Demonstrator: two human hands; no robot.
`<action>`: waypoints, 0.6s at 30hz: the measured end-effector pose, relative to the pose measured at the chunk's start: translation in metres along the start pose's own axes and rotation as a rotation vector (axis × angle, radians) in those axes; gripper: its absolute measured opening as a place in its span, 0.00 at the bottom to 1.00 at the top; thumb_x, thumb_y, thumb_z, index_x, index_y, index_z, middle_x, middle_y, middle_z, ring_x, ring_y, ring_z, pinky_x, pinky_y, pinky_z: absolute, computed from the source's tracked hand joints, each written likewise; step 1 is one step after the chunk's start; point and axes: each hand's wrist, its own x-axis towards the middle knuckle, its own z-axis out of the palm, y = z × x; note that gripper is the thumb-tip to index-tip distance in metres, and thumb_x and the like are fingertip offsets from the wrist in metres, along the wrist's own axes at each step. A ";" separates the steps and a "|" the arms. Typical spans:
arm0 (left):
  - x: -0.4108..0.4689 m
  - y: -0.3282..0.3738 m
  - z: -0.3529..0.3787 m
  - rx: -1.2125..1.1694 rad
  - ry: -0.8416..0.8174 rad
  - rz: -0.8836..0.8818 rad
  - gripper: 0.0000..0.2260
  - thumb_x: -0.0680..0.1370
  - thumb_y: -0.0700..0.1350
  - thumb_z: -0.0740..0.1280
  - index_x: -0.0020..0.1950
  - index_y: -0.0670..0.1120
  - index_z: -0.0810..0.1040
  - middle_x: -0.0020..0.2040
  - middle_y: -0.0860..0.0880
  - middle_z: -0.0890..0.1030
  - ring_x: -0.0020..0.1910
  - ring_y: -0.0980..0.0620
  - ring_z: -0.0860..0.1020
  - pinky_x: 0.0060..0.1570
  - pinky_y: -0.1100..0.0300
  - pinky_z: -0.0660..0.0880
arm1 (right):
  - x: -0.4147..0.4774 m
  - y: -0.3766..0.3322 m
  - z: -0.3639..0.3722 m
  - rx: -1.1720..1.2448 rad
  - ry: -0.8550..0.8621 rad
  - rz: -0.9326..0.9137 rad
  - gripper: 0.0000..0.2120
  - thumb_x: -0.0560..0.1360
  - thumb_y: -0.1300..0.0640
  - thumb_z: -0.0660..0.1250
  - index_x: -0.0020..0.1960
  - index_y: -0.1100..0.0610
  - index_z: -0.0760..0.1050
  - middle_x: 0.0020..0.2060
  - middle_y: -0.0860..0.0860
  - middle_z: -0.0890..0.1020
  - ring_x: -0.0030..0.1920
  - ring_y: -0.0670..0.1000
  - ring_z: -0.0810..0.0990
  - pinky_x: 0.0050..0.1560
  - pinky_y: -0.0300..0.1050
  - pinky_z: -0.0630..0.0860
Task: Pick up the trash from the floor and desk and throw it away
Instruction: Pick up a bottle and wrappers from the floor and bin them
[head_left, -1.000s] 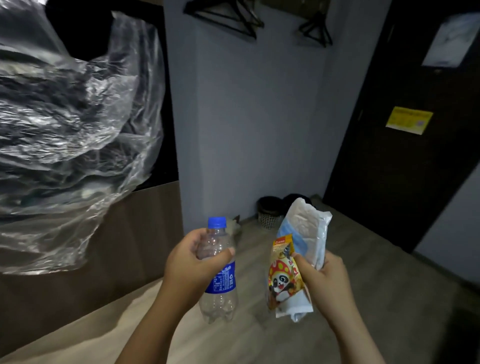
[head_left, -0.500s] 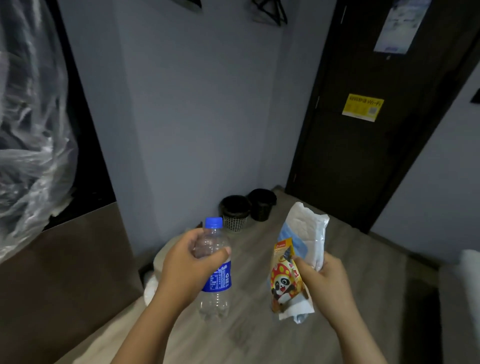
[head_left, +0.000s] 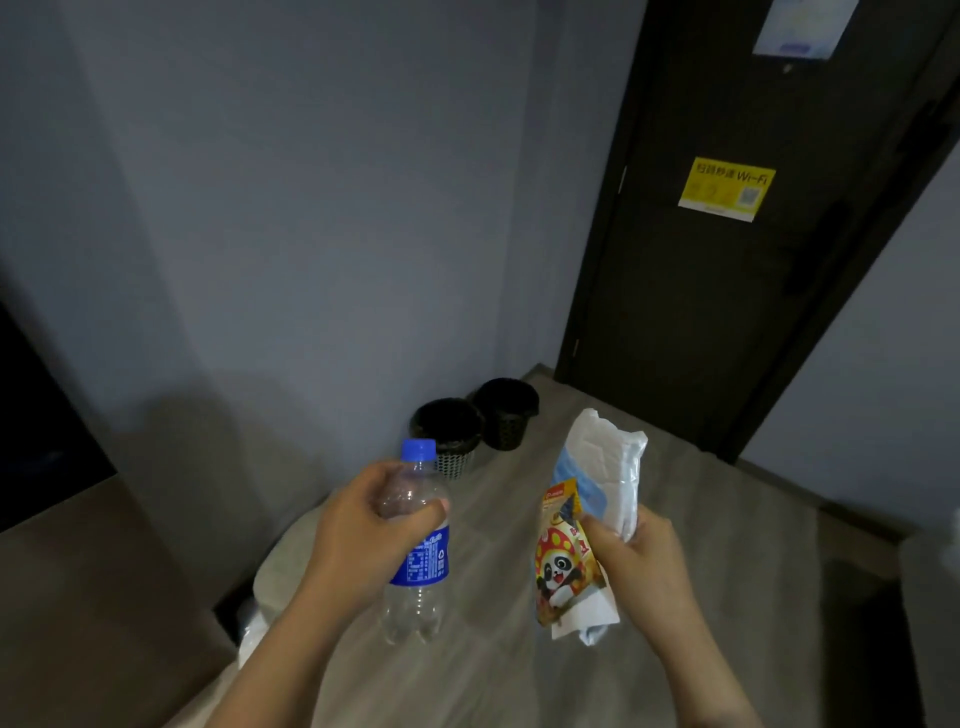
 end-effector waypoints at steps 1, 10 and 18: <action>0.016 0.003 0.009 0.005 0.000 -0.004 0.15 0.67 0.43 0.77 0.45 0.58 0.76 0.40 0.55 0.83 0.37 0.60 0.82 0.35 0.67 0.75 | 0.021 0.000 -0.002 -0.002 0.002 -0.007 0.07 0.74 0.61 0.68 0.38 0.62 0.77 0.30 0.57 0.82 0.31 0.52 0.82 0.30 0.41 0.75; 0.153 0.032 0.083 0.038 0.003 -0.025 0.19 0.68 0.45 0.76 0.55 0.54 0.76 0.47 0.54 0.83 0.43 0.57 0.82 0.39 0.63 0.76 | 0.182 -0.001 -0.024 0.009 -0.037 -0.030 0.04 0.74 0.61 0.67 0.42 0.61 0.78 0.34 0.58 0.83 0.37 0.56 0.83 0.38 0.53 0.80; 0.270 0.022 0.114 0.047 0.013 -0.053 0.18 0.68 0.43 0.76 0.56 0.51 0.76 0.47 0.53 0.83 0.42 0.58 0.82 0.36 0.66 0.75 | 0.297 0.021 0.000 -0.031 -0.088 0.054 0.07 0.75 0.58 0.67 0.41 0.60 0.78 0.32 0.55 0.84 0.33 0.51 0.84 0.35 0.48 0.80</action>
